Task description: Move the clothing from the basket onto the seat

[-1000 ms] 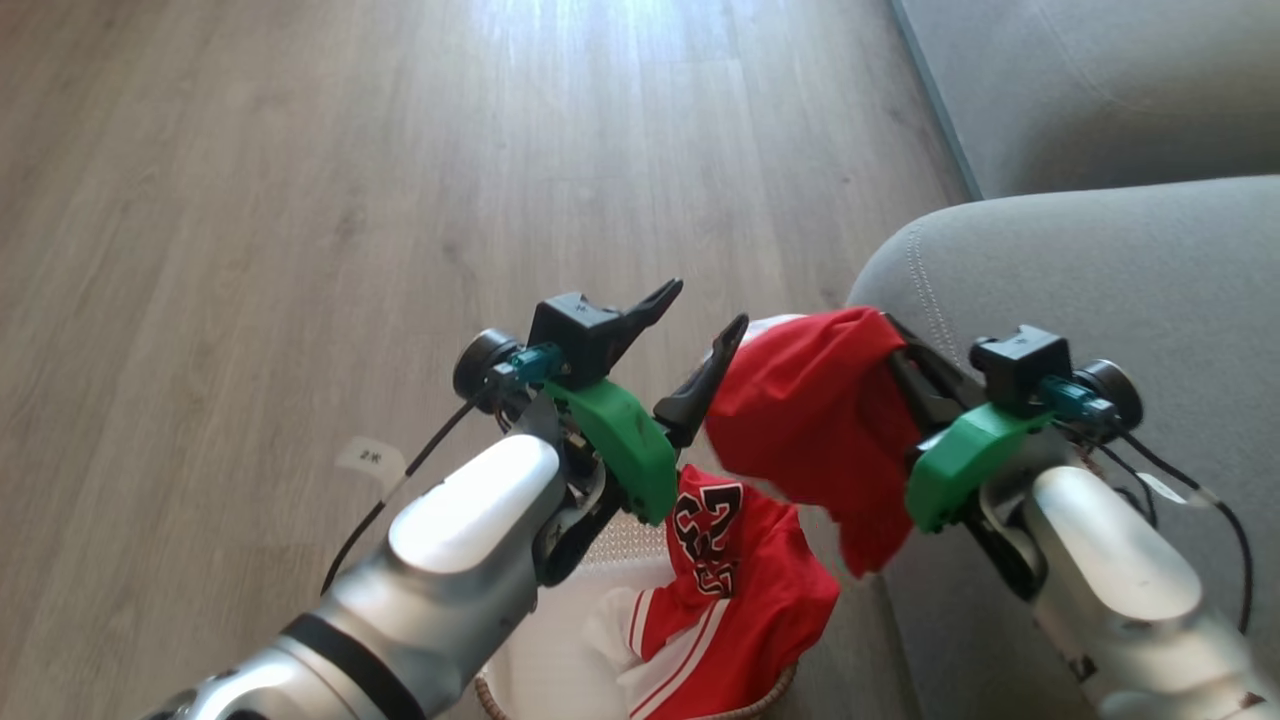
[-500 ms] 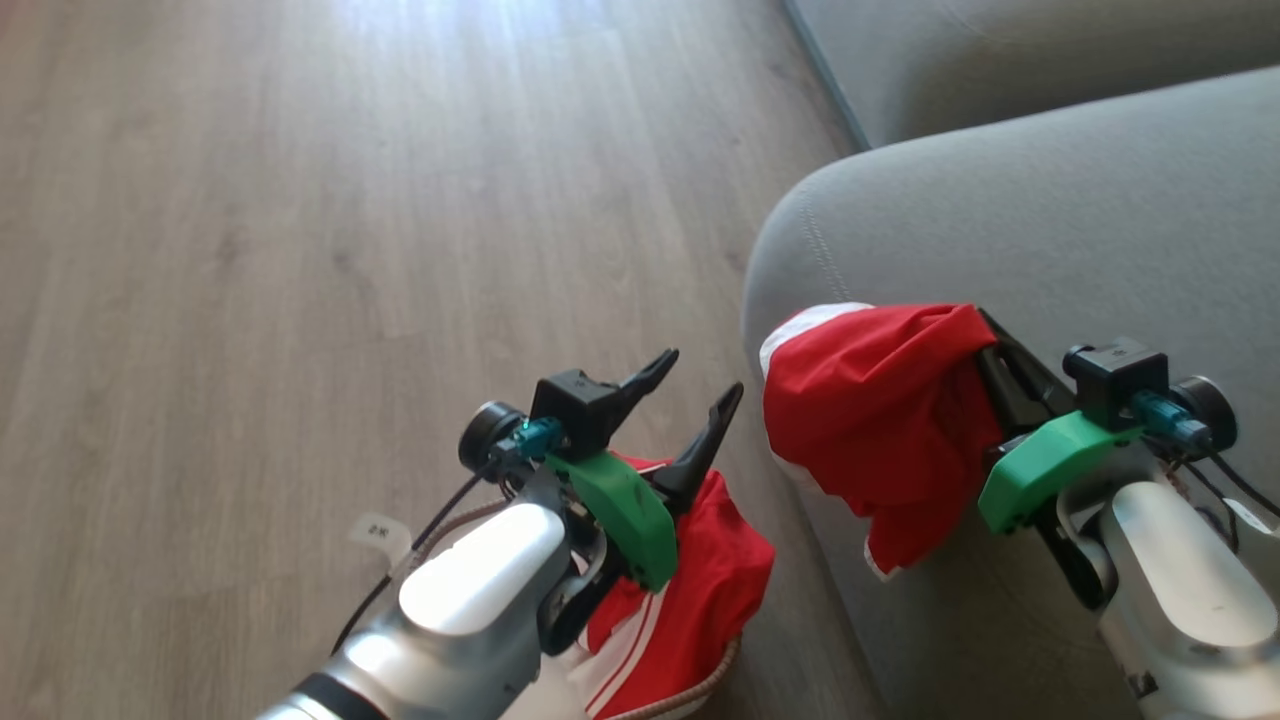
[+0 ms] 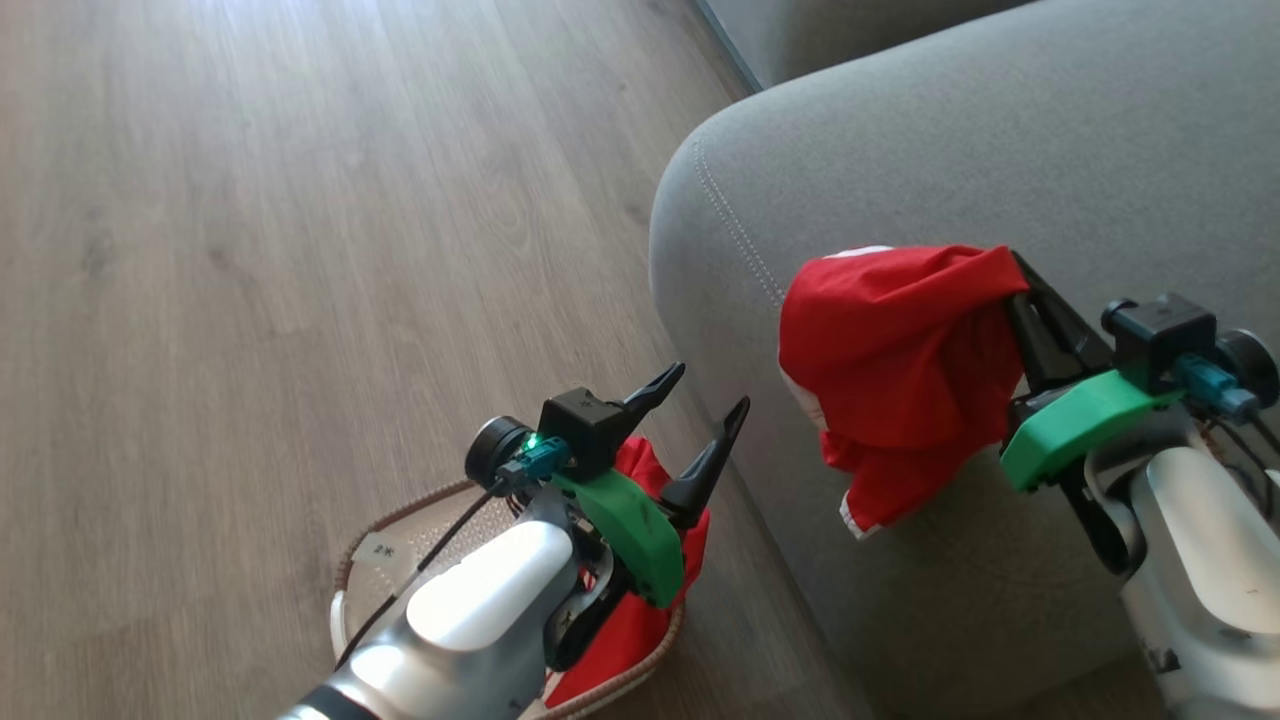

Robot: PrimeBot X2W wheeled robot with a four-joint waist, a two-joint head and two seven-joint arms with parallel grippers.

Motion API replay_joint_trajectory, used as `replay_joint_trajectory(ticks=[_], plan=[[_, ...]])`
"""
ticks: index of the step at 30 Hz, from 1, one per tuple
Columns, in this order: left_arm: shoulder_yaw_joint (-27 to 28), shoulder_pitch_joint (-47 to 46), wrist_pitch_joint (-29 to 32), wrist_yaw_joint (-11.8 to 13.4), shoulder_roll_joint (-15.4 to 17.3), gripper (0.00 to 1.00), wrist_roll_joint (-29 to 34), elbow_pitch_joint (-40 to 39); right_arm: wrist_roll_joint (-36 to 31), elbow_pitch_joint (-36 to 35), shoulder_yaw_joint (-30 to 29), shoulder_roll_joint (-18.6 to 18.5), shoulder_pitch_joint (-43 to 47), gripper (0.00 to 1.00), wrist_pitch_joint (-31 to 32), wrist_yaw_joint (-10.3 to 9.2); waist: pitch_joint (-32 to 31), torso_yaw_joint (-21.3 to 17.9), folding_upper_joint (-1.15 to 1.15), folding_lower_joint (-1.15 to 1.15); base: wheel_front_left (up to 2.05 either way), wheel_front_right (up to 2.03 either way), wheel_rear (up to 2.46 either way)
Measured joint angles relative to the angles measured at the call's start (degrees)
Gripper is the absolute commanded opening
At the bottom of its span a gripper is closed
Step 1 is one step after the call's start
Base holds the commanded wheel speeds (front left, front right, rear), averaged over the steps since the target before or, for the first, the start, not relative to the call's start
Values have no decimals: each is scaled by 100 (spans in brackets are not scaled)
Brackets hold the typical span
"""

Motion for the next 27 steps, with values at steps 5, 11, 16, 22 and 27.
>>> replay_joint_trajectory(ticks=[5, 11, 16, 22, 27], plan=[[-1, -16, -1, 23, -1, 100, 70, -60, -66, -208, -278, 56, -1, 0, 127, 0, 197, -26, 0, 0, 0, 0, 0], [-48, -113, -1, 32, 0, 100, 165, -73, -300, -234, -688, 254, -177, 0, 280, 0, 433, 116, 0, 0, 0, 0, 0], [-15, -257, -7, 86, 2, 100, 166, -174, -575, -67, -965, 280, -1019, 0, 438, 0, 647, 281, 0, 0, 0, 0, 0], [-19, -281, -8, 176, 34, 100, 321, -355, -872, 383, -1225, 242, -2264, 0, 471, 0, 1005, 486, 0, 0, 0, 0, 0], [-36, -580, 1, 287, 110, 100, 465, -650, -1206, 803, -1491, 114, -3059, 0, 469, 0, 1393, 670, 0, 0, 0, 0, 0]])
